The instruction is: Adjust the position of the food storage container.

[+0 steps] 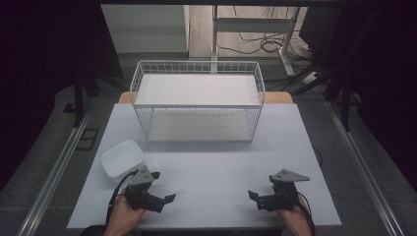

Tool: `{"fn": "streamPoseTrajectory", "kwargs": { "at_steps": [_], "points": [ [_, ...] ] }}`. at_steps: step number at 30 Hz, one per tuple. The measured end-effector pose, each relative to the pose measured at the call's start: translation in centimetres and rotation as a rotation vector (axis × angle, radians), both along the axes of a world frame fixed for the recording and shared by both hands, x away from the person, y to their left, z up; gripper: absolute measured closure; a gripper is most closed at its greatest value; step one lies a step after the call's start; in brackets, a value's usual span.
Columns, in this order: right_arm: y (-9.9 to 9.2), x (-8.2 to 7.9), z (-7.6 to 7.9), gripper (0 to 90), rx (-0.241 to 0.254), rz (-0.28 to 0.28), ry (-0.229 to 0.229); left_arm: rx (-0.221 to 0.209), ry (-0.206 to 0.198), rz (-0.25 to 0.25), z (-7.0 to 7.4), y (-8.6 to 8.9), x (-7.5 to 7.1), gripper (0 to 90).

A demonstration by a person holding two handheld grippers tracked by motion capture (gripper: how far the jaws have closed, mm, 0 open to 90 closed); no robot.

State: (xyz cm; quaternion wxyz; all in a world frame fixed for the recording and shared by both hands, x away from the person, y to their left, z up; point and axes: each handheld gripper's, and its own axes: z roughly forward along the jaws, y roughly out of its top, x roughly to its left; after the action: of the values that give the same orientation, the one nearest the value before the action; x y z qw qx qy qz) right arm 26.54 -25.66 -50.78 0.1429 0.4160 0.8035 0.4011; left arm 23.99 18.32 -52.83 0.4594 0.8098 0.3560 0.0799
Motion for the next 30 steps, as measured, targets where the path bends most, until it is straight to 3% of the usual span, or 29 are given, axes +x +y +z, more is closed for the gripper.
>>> {"fn": "streamPoseTrajectory", "kwargs": {
  "at_steps": [3,7,13,18,22,24,27,30],
  "points": [
    [0.2,0.3,-0.3,0.1,-0.018,-0.04,-0.017,-0.025,0.017,0.001,-0.1,0.5,0.1,4.2],
    [0.3,0.2,-0.1,0.0,-0.014,-0.041,-0.039,-0.045,0.02,0.011,0.1,0.7,0.1,5.0],
    [0.2,0.3,-0.2,0.0,-0.006,-0.054,-0.044,0.011,0.01,0.045,0.2,0.6,0.0,2.3],
    [0.3,0.3,-0.2,0.0,-0.026,-0.041,-0.044,-0.019,0.009,0.076,0.8,1.0,0.1,3.7],
    [0.4,0.2,-0.1,0.0,-0.029,-0.033,-0.056,0.017,-0.029,0.123,1.7,1.7,0.0,13.6],
    [0.4,0.2,-0.1,0.0,-0.028,-0.033,-0.056,0.011,-0.033,0.135,2.1,2.0,0.1,16.2],
    [0.4,0.2,-0.1,0.0,-0.034,-0.036,-0.063,-0.013,-0.042,0.173,3.0,3.4,0.3,32.7],
    [0.5,0.2,-0.1,0.0,-0.039,-0.038,-0.064,-0.007,-0.049,0.219,3.7,4.6,0.5,43.7]
  ]
}}
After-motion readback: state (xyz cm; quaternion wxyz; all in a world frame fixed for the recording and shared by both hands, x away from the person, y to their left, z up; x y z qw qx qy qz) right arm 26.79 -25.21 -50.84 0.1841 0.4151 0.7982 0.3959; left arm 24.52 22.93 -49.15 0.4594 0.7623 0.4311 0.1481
